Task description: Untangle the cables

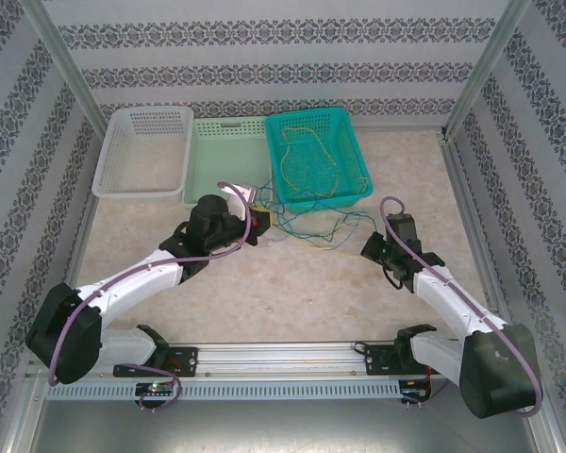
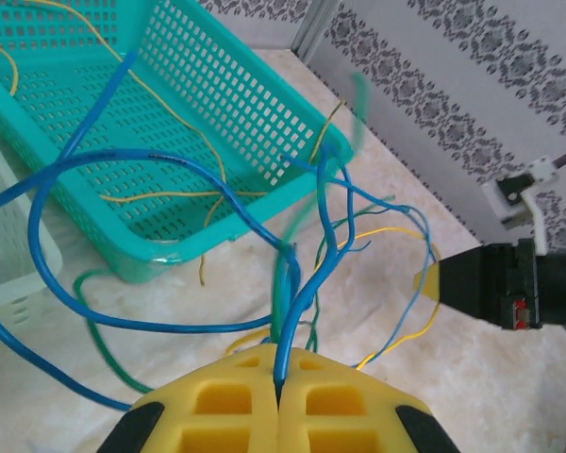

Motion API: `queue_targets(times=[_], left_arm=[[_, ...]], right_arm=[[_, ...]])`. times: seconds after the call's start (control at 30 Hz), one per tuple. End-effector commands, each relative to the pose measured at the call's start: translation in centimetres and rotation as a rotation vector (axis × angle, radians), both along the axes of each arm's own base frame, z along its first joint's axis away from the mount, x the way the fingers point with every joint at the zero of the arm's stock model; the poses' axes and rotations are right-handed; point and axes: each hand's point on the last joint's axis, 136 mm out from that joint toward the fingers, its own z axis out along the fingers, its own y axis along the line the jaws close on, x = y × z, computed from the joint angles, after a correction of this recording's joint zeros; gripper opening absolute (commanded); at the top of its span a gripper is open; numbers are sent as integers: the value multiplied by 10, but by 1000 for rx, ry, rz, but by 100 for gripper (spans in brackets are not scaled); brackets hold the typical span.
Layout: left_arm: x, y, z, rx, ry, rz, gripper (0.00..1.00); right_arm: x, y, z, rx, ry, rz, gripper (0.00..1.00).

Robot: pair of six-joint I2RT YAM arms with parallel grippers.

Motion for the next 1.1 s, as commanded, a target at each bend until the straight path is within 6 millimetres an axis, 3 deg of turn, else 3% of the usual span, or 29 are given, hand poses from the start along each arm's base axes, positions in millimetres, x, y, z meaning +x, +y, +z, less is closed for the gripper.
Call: queue_targets(times=[0.0,0.27,0.5,0.7,0.87,1.07], left_arm=[[3,-13,29,-113,-38,-47,0],[3,-19,13,-120,27,-65,0],[-13,-39,-6,-88,93,-189,0],[-20,-63,-7,-114,110,-267,0],[-11,-53,0,-121,66,-188,3],[-19,-49,5,-96,40,-210,6]], right_arm=[[5,32,13,59,-59,134,2],[11,65,53,89,-186,254,0],[17,67,85,119,-274,232,0],[19,83,69,102,-196,274,2],[14,88,41,83,-107,291,3],[9,77,23,28,-54,263,4]])
